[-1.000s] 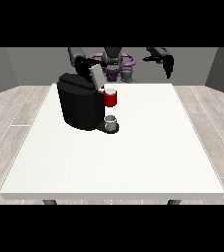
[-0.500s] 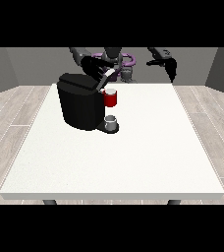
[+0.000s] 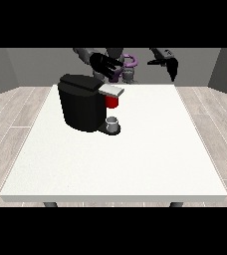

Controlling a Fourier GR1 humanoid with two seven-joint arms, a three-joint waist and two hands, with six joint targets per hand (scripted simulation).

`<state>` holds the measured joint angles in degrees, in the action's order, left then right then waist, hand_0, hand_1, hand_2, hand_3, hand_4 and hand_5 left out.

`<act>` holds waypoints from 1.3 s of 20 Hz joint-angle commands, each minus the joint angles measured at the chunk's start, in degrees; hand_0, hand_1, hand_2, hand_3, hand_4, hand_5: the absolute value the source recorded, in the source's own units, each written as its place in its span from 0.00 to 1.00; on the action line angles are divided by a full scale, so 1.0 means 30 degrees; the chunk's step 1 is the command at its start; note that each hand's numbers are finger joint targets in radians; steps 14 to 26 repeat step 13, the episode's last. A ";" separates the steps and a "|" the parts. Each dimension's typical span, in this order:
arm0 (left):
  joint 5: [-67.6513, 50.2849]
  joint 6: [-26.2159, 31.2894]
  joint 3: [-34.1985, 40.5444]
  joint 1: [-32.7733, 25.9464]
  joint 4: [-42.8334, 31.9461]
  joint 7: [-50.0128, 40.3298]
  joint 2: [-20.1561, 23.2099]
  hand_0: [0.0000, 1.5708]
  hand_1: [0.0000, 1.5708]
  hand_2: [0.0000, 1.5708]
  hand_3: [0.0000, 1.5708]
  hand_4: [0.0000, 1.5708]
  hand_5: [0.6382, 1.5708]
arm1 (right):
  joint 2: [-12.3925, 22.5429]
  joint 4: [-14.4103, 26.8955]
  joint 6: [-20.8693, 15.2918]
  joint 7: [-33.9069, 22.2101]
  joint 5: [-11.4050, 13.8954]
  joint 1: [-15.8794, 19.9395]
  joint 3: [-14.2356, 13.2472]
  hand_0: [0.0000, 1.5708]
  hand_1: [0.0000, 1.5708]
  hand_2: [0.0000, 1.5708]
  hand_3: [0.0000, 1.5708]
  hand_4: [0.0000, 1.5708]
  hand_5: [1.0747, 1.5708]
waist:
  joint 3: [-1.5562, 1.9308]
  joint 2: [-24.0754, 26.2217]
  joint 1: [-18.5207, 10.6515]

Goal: Insert the coffee pod into the coffee machine and close the lid

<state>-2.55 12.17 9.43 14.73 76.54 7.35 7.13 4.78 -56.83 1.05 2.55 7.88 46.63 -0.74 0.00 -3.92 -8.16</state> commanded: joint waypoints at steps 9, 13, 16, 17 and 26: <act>0.0421 -0.1135 -0.0266 -0.1571 -0.0586 0.1119 -0.1007 0.00 0.00 0.00 0.00 0.12 1.00 | -0.1571 -0.2516 0.2098 0.2430 -0.2866 -0.5013 0.2518 0.00 0.00 0.00 0.00 0.17 1.00 | 0.0002 0.2828 0.2199; 0.0207 -0.0848 -0.0262 -0.1754 -0.0808 0.0960 -0.0887 0.00 0.00 0.00 0.00 0.12 1.00 | -0.1585 -0.3363 -0.0568 0.3022 -0.4189 -0.7858 0.3959 0.00 0.00 0.00 0.00 0.10 1.00 | 0.0003 0.3211 0.2332; 0.0207 -0.0848 -0.0262 -0.1754 -0.0808 0.0960 -0.0887 0.00 0.00 0.00 0.00 0.12 1.00 | -0.1585 -0.3363 -0.0568 0.3022 -0.4189 -0.7858 0.3959 0.00 0.00 0.00 0.00 0.10 1.00 | 0.0003 0.3211 0.2332; 0.0207 -0.0848 -0.0262 -0.1754 -0.0808 0.0960 -0.0887 0.00 0.00 0.00 0.00 0.12 1.00 | -0.1585 -0.3363 -0.0568 0.3022 -0.4189 -0.7858 0.3959 0.00 0.00 0.00 0.00 0.10 1.00 | 0.0003 0.3211 0.2332; 0.0207 -0.0848 -0.0262 -0.1754 -0.0808 0.0960 -0.0887 0.00 0.00 0.00 0.00 0.12 1.00 | -0.1585 -0.3363 -0.0568 0.3022 -0.4189 -0.7858 0.3959 0.00 0.00 0.00 0.00 0.10 1.00 | 0.0003 0.3211 0.2332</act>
